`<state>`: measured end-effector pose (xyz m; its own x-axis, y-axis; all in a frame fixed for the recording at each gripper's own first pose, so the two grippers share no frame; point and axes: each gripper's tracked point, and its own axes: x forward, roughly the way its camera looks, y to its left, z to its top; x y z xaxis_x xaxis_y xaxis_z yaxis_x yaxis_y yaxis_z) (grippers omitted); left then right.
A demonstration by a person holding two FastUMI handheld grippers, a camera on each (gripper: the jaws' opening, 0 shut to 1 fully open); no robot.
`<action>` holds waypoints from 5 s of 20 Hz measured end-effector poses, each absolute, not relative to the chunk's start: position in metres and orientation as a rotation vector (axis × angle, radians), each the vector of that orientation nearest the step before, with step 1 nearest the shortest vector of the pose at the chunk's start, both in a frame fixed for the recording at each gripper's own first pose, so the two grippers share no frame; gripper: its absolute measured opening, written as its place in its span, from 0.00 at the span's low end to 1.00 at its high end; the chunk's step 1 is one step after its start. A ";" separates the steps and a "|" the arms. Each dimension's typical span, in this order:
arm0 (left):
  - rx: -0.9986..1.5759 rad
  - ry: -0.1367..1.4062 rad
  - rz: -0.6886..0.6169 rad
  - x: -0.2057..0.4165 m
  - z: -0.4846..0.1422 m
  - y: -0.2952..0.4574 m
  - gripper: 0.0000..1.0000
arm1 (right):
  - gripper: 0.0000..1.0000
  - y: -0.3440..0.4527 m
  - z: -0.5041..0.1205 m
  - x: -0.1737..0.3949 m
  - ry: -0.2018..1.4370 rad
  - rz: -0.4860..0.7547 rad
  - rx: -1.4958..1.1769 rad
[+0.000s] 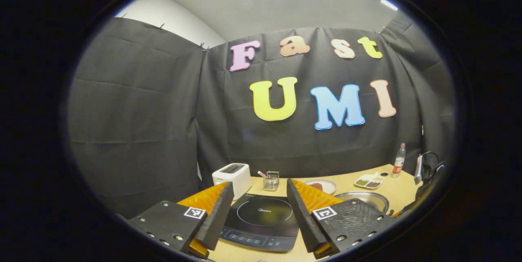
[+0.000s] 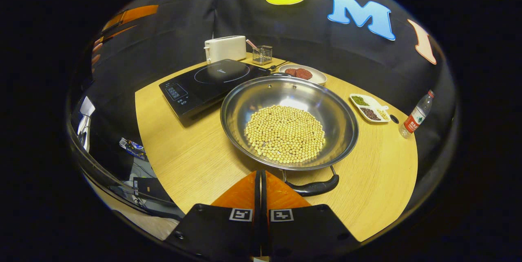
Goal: First push the handle of the pot to place it horizontally, then grasp the pot with both hands and set it on the induction cooktop.
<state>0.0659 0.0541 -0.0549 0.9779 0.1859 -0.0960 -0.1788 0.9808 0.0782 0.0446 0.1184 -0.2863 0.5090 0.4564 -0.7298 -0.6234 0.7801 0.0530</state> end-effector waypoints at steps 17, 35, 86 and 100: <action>0.068 0.118 0.176 0.087 -0.062 0.033 0.77 | 0.02 0.097 -0.299 0.060 0.858 0.619 -0.210; 0.072 0.135 0.193 0.098 -0.070 0.024 0.77 | 0.02 0.056 -0.304 0.095 0.885 0.525 -0.167; 0.039 0.252 -0.036 0.157 -0.136 -0.052 0.77 | 0.96 -0.024 -0.197 0.179 0.510 0.087 0.029; -0.005 0.474 -0.192 0.225 -0.241 -0.093 0.80 | 0.97 -0.027 -0.226 0.212 0.548 0.036 0.043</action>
